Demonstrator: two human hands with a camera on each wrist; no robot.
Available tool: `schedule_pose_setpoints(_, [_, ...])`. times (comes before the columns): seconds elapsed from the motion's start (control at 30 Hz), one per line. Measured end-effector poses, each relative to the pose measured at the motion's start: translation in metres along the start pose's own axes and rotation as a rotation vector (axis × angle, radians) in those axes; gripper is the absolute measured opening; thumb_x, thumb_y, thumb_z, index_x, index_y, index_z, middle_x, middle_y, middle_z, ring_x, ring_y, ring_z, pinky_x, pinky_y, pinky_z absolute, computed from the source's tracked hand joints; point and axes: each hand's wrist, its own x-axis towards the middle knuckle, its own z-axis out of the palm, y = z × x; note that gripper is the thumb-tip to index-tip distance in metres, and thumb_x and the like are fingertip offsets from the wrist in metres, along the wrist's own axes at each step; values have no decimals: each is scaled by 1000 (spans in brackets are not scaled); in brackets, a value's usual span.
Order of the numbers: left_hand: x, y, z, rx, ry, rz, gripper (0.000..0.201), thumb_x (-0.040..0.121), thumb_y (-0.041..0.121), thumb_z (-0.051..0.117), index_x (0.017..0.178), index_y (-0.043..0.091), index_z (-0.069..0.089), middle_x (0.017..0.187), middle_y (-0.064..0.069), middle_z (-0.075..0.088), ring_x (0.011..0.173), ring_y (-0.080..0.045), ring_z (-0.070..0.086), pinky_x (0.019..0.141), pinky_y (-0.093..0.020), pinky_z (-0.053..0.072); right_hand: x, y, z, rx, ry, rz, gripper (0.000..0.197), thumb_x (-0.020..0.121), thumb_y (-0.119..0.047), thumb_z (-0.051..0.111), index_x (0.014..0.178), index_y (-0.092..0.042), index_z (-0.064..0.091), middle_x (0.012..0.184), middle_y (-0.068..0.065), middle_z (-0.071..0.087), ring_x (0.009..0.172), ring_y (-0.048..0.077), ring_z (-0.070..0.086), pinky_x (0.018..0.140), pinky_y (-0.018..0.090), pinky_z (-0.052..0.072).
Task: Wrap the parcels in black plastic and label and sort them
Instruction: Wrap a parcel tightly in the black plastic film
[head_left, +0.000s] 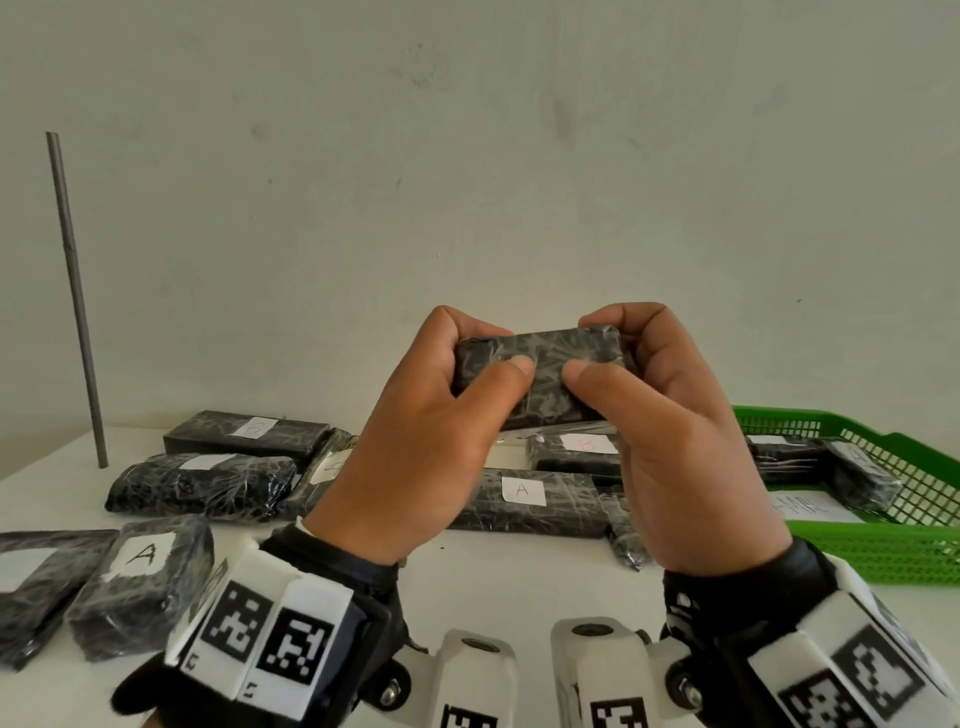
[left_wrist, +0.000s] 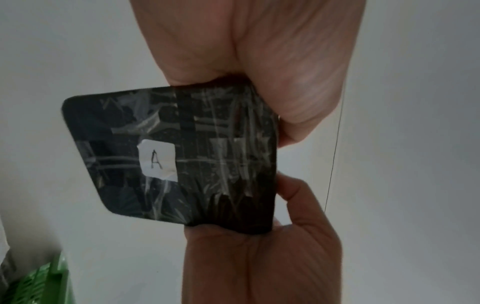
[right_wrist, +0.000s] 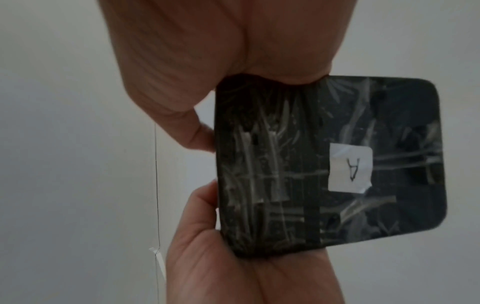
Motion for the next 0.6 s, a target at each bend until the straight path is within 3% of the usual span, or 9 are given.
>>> schedule_pose_setpoints(0.07, [0, 1, 0, -5, 6, 11, 30, 88, 36, 53, 107, 15, 58, 94, -31, 57, 84, -44, 55, 66, -25, 47, 0, 0, 0, -26, 12, 6, 33, 80, -17, 65, 112, -18, 61, 85, -2, 66, 77, 14, 63, 73, 30, 55])
schedule_pose_setpoints(0.17, [0, -1, 1, -12, 29, 0, 25, 95, 38, 58, 106, 15, 59, 97, -31, 59, 86, -41, 57, 71, -27, 52, 0, 1, 3, 5, 43, 18, 29, 82, -21, 66, 111, -17, 60, 84, -1, 65, 76, 14, 64, 71, 28, 54])
schedule_pose_setpoints(0.2, [0, -3, 2, -32, 26, -5, 31, 95, 42, 59, 105, 13, 59, 97, -31, 58, 89, -41, 57, 81, -32, 55, 1, 2, 3, 12, 59, 24, 28, 84, -22, 68, 110, -16, 61, 83, 0, 65, 76, 15, 65, 71, 27, 55])
schedule_pose_setpoints(0.23, [0, -5, 3, -49, 23, -25, 42, 91, 50, 58, 107, 11, 58, 98, -31, 57, 94, -43, 57, 93, -46, 54, 1, 2, 1, 16, 74, 32, 26, 86, -22, 72, 109, -15, 61, 83, 1, 66, 75, 15, 66, 70, 27, 56])
schedule_pose_setpoints(0.3, [3, -10, 4, -76, 75, -89, 62, 86, 67, 51, 111, 12, 61, 108, -25, 61, 108, -42, 60, 107, -64, 44, 3, 4, -2, 33, 101, 49, 18, 94, -14, 75, 107, -12, 63, 82, 1, 67, 73, 14, 68, 67, 27, 57])
schedule_pose_setpoints(0.37, [9, -17, 4, -150, 153, -174, 58, 92, 68, 45, 114, 21, 68, 115, -10, 71, 116, -29, 66, 112, -57, 43, 4, 4, -5, 49, 115, 45, 11, 96, -12, 70, 105, -12, 64, 79, -3, 68, 70, 10, 69, 64, 23, 56])
schedule_pose_setpoints(0.43, [12, -21, 1, -198, 130, -285, 54, 103, 61, 40, 118, 21, 72, 117, -1, 77, 118, -18, 68, 115, -47, 41, 4, 4, -7, 60, 99, 11, 11, 97, -15, 73, 103, -15, 64, 80, -6, 69, 71, 9, 69, 66, 21, 56])
schedule_pose_setpoints(0.53, [13, -20, -7, -249, 55, -365, 47, 107, 51, 44, 113, 17, 75, 118, -5, 76, 115, -17, 69, 113, -40, 42, 4, 3, -9, 102, 13, 1, 16, 87, -18, 69, 102, -18, 64, 82, -3, 69, 70, 12, 69, 66, 25, 57])
schedule_pose_setpoints(0.6, [14, -18, -7, -293, 74, -393, 41, 106, 44, 49, 108, 11, 75, 108, -12, 76, 102, -15, 72, 105, -37, 47, 4, 3, -7, 129, -36, 18, 18, 85, -16, 68, 103, -18, 63, 89, 2, 67, 67, 13, 68, 65, 27, 57])
